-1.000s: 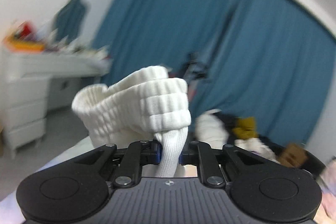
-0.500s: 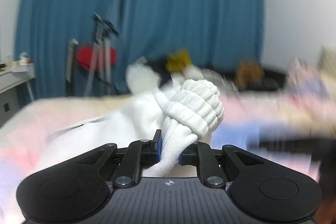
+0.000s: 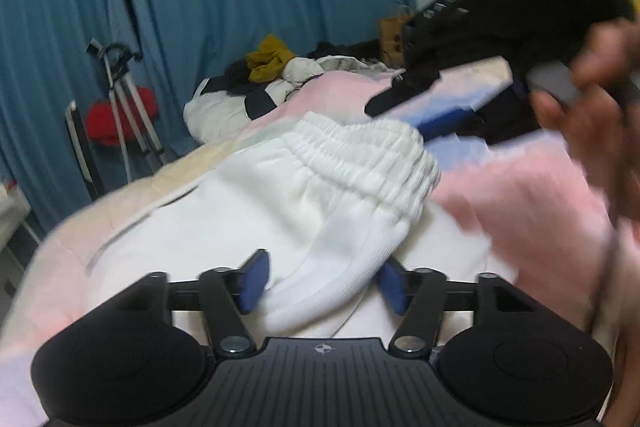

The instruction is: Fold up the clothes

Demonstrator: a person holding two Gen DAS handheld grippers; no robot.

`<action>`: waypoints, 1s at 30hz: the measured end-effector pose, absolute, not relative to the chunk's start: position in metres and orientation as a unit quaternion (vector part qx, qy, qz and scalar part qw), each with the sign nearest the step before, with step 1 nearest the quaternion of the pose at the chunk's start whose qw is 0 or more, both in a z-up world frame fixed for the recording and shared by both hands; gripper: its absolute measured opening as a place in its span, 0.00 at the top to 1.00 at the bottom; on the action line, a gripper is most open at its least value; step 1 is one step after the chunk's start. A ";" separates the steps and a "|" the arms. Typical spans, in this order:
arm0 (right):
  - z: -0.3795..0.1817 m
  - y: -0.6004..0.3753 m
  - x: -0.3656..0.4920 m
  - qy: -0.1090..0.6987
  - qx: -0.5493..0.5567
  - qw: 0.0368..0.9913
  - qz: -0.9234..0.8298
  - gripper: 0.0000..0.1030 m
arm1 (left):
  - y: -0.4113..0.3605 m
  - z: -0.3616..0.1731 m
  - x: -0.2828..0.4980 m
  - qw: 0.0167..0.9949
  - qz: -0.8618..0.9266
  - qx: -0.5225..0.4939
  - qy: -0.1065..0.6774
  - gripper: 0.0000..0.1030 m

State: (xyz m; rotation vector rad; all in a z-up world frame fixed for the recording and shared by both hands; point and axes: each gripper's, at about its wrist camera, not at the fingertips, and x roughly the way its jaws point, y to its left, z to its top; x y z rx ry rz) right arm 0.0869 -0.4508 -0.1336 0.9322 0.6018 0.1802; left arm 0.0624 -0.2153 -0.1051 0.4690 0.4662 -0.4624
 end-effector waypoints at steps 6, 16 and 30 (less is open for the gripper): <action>-0.133 -0.454 0.121 0.309 0.419 0.846 0.118 0.61 | -0.190 -0.116 0.048 0.915 -0.221 0.251 0.226 0.35; -0.152 -0.428 0.175 0.347 0.349 0.854 0.172 0.61 | -0.177 -0.122 0.036 0.913 -0.241 0.197 0.264 0.49; -0.118 -0.443 0.145 0.263 0.326 0.902 0.105 0.82 | -0.174 -0.107 0.015 0.905 -0.314 0.179 0.225 0.91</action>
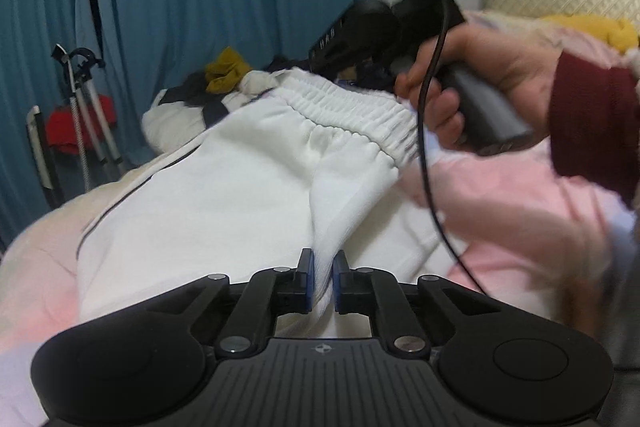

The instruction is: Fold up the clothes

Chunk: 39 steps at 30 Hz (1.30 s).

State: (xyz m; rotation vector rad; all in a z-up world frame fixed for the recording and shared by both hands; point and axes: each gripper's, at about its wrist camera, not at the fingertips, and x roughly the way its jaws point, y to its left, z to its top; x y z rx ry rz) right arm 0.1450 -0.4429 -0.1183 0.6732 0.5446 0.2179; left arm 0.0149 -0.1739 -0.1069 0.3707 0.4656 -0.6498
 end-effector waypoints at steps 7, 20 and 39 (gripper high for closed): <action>-0.155 -0.462 0.150 0.308 0.369 0.873 0.085 0.79 | -0.170 -0.124 0.025 0.894 -0.326 0.156 0.266 0.87; -0.109 -0.442 0.032 0.266 0.357 0.895 0.035 0.33 | -0.083 -0.069 0.027 0.921 -0.278 -0.032 0.270 0.19; -0.173 -0.394 0.093 0.431 0.285 0.854 0.057 0.03 | -0.016 -0.113 0.091 0.895 -0.127 -0.160 0.397 0.13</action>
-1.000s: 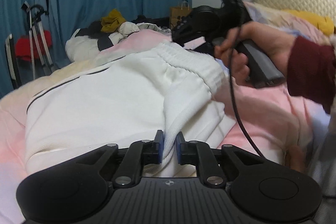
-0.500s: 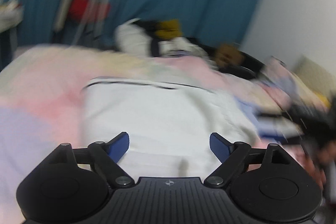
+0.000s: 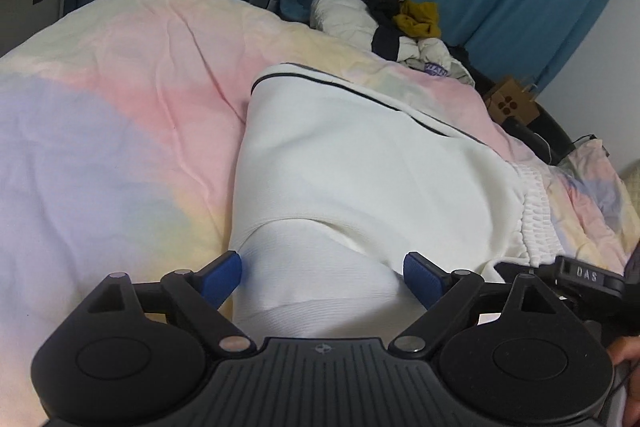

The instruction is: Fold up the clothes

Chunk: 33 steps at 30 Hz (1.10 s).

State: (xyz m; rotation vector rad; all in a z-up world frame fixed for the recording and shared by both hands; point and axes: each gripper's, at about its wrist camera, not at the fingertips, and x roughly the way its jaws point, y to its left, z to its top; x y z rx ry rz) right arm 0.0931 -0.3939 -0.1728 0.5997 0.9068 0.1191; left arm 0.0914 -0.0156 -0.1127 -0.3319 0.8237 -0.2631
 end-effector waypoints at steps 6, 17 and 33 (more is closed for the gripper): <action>-0.163 -0.386 0.088 0.379 0.340 0.855 0.093 0.02 | -0.020 -0.118 0.091 0.894 -0.119 -0.160 0.401 0.12; -0.163 -0.380 0.090 0.363 0.355 0.858 0.086 0.03 | -0.024 -0.123 0.093 0.892 -0.111 -0.156 0.409 0.12; -0.139 -0.364 0.066 0.304 0.307 0.901 0.041 0.67 | -0.011 -0.113 0.095 0.894 -0.112 -0.199 0.386 0.66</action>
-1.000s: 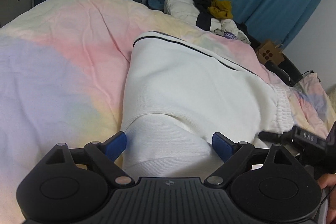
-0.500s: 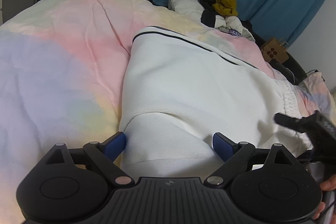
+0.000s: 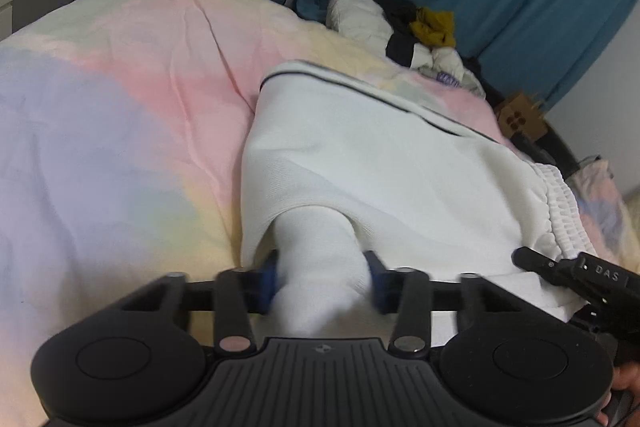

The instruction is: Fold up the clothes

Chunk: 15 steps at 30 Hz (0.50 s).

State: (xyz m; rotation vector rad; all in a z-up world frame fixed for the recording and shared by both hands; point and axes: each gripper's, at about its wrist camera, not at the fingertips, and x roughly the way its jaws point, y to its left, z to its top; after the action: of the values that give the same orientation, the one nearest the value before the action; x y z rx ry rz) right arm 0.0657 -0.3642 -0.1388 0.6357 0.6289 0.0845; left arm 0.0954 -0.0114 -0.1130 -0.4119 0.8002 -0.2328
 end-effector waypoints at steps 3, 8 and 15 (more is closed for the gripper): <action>-0.116 -0.363 0.059 0.275 0.315 0.906 0.065 0.68 | -0.012 -0.089 0.088 0.905 -0.116 -0.202 0.355 0.74; -0.076 -0.389 0.054 0.230 0.339 0.908 0.083 0.70 | -0.033 -0.029 0.085 0.918 -0.143 -0.194 0.313 0.76; -0.025 -0.480 0.041 0.160 0.362 0.916 0.064 0.70 | -0.148 0.040 0.115 0.926 -0.219 -0.154 0.265 0.76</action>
State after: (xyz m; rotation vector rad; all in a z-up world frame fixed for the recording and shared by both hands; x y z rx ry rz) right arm 0.0410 -0.4800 -0.0249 0.7446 0.3299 0.1323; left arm 0.1148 -0.1484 0.0401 -0.3167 0.5430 -0.4483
